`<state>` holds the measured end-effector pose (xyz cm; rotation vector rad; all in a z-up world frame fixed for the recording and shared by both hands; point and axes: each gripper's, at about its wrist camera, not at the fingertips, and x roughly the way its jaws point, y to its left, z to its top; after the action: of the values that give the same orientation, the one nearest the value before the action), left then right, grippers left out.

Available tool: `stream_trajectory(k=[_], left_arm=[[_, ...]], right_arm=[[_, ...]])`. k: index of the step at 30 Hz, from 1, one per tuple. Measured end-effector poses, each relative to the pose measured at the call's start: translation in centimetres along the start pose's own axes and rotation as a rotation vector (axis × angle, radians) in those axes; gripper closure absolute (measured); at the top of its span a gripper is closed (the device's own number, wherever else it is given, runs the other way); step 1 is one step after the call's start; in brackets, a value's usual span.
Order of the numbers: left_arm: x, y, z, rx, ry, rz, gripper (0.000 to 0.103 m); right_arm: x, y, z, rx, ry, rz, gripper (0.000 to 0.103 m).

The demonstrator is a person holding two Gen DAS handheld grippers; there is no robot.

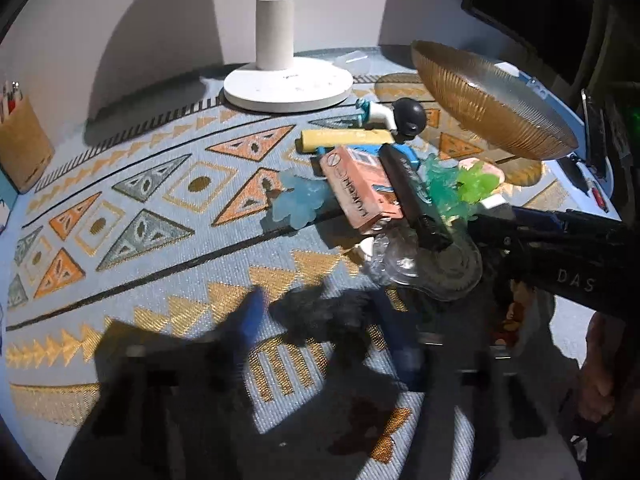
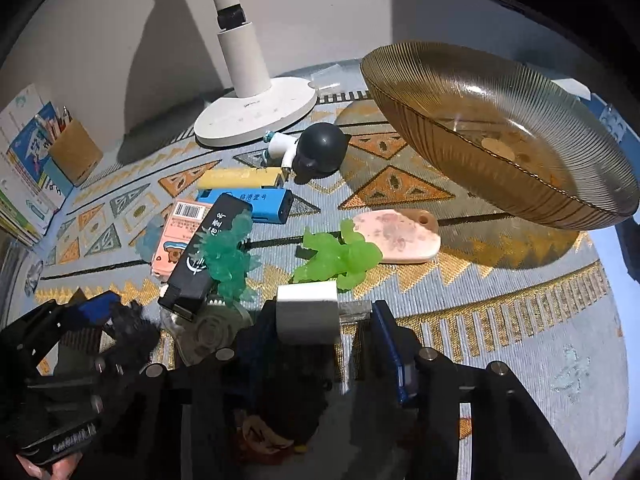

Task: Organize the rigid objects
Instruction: 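Grasp the black dragon figurine with the left gripper while the right grasps the white charger cube, then lower both held items into the amber bowl and open both grippers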

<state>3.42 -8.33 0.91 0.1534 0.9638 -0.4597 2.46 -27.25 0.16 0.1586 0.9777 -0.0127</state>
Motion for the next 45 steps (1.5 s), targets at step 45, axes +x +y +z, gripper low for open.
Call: stream_trajectory(k=[45], left_arm=[[11.2, -20.8, 19.1, 0.289, 0.108, -0.199, 0.061]], right_arm=[[-2.0, -18.0, 9.8, -0.043, 0.091, -0.209, 0.058]])
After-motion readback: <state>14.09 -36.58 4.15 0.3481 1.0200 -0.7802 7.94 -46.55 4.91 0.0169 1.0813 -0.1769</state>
